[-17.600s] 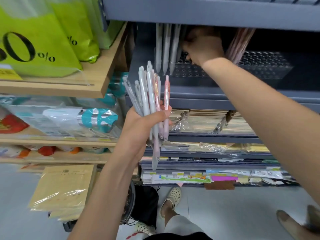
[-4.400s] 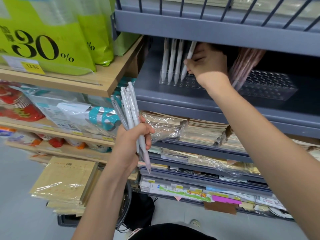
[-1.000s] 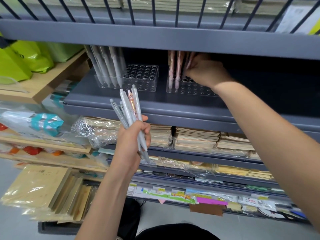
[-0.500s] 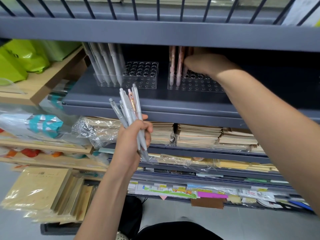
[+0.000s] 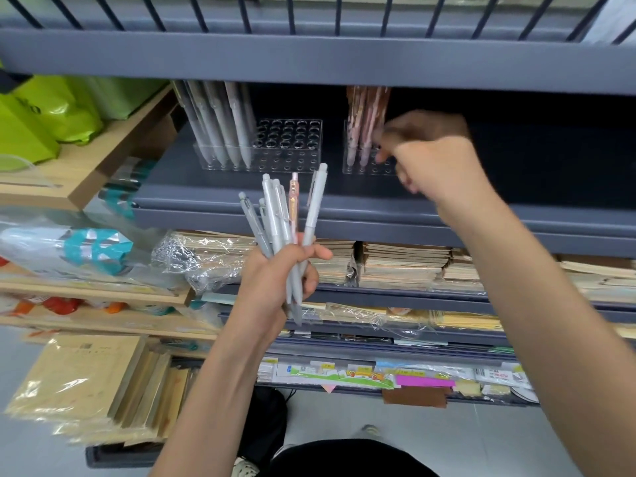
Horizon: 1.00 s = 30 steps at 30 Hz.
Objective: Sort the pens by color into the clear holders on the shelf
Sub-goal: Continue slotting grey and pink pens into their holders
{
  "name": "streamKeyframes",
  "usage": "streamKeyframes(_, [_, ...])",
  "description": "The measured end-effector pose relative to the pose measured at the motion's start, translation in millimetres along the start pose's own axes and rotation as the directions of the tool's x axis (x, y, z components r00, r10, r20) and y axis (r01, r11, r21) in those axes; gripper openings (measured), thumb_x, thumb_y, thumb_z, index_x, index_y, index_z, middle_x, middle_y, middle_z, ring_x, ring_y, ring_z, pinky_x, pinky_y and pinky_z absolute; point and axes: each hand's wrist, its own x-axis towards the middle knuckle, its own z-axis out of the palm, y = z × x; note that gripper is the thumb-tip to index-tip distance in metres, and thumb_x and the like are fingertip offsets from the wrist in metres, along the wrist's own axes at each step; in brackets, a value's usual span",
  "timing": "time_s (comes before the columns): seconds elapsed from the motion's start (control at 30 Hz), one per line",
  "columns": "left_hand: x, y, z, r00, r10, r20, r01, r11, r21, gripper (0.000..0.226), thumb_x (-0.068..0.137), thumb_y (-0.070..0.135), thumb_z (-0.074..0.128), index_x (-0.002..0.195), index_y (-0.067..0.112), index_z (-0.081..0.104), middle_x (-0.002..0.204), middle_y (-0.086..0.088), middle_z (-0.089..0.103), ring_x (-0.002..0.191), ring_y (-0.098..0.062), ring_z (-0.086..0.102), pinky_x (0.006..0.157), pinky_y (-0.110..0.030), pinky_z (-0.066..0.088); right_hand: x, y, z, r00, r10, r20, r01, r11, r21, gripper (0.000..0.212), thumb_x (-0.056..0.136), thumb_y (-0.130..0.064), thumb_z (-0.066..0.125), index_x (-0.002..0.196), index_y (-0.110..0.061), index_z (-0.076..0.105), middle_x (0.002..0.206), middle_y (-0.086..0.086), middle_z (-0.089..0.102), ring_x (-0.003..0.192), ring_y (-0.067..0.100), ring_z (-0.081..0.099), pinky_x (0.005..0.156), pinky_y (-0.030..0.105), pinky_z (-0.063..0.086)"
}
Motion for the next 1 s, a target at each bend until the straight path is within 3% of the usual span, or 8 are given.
streamKeyframes(0.1, [0,0,4,1.000,-0.001,0.022,0.000,1.000,0.009,0.026,0.094,0.004,0.058,0.114,-0.012,0.057,0.075,-0.007,0.073,0.043,-0.014,0.048,0.042,-0.021,0.042,-42,-1,16,0.974,-0.003,0.228,-0.006,0.999,0.039,0.019,0.083,-0.043,0.071,0.076,-0.025,0.074,0.066,-0.009,0.070,0.042,-0.002,0.049,0.042,0.012,0.036])
streamKeyframes(0.23, [1,-2,6,0.996,0.012,0.085,-0.012,1.000,-0.004,0.030,0.087,0.009,0.062,0.116,0.001,0.060,0.092,-0.017,0.076,0.044,-0.019,0.050,0.045,-0.025,0.045,-56,6,30,0.967,0.015,0.252,-0.026,0.999,0.041,0.018,0.080,-0.036,0.078,0.080,-0.018,0.073,0.066,-0.004,0.067,0.048,-0.001,0.051,0.051,0.019,0.040])
streamKeyframes(0.37, [1,-2,-3,0.993,-0.016,0.117,0.028,0.994,-0.102,0.018,0.088,0.013,0.059,0.102,0.005,0.068,0.108,-0.019,0.075,0.045,-0.017,0.054,0.042,-0.019,0.041,-57,4,26,0.958,0.046,0.284,-0.133,0.946,0.297,0.008,0.090,-0.016,0.068,0.091,-0.008,0.071,0.076,0.017,0.067,0.059,0.015,0.060,0.054,0.025,0.050])
streamKeyframes(0.5, [1,1,-15,0.997,0.031,0.067,-0.026,0.996,-0.082,0.016,0.093,0.005,0.053,0.090,0.008,0.068,0.101,-0.017,0.076,0.042,-0.013,0.046,0.042,-0.020,0.039,-59,-2,31,0.968,0.020,0.251,-0.128,0.897,0.422,0.012,0.092,-0.007,0.062,0.103,-0.005,0.068,0.087,0.021,0.070,0.067,0.018,0.065,0.064,0.026,0.055])
streamKeyframes(0.73, [-1,13,-38,0.993,0.087,-0.074,-0.090,0.995,-0.047,0.013,0.091,0.002,0.059,0.097,0.000,0.070,0.092,-0.016,0.077,0.039,-0.010,0.044,0.042,-0.020,0.040,-62,-17,72,0.964,0.036,0.263,-0.116,0.948,0.295,0.013,0.085,-0.010,0.073,0.097,-0.006,0.069,0.077,0.010,0.074,0.069,0.019,0.072,0.064,0.027,0.059])
streamKeyframes(0.83, [-3,18,-54,0.991,0.067,-0.117,-0.080,0.990,-0.112,0.014,0.087,0.003,0.064,0.098,0.004,0.073,0.071,-0.011,0.071,0.038,-0.010,0.042,0.039,-0.019,0.037,-46,-26,83,0.988,-0.006,0.155,-0.045,0.945,0.323,0.009,0.085,-0.008,0.069,0.093,-0.012,0.069,0.076,0.004,0.075,0.072,0.018,0.073,0.064,0.025,0.057])
streamKeyframes(0.9, [-4,21,-65,0.986,0.053,-0.156,-0.075,0.987,-0.144,0.017,0.087,0.008,0.064,0.103,0.004,0.065,0.069,-0.007,0.069,0.039,-0.009,0.042,0.037,-0.019,0.035,-30,-30,90,0.999,-0.024,0.028,0.013,0.937,0.350,0.012,0.083,-0.006,0.066,0.090,-0.014,0.068,0.078,0.002,0.074,0.076,0.017,0.073,0.068,0.025,0.058])
streamKeyframes(1.0, [-6,23,-80,0.979,0.038,-0.200,-0.069,0.986,-0.150,0.005,0.094,0.012,0.061,0.092,0.010,0.065,0.068,-0.006,0.066,0.039,-0.010,0.039,0.037,-0.019,0.033,-6,-34,103,0.985,-0.070,-0.160,0.113,0.955,0.274,0.011,0.082,-0.005,0.067,0.092,-0.007,0.066,0.083,0.000,0.071,0.079,0.008,0.068,0.075,0.025,0.054])
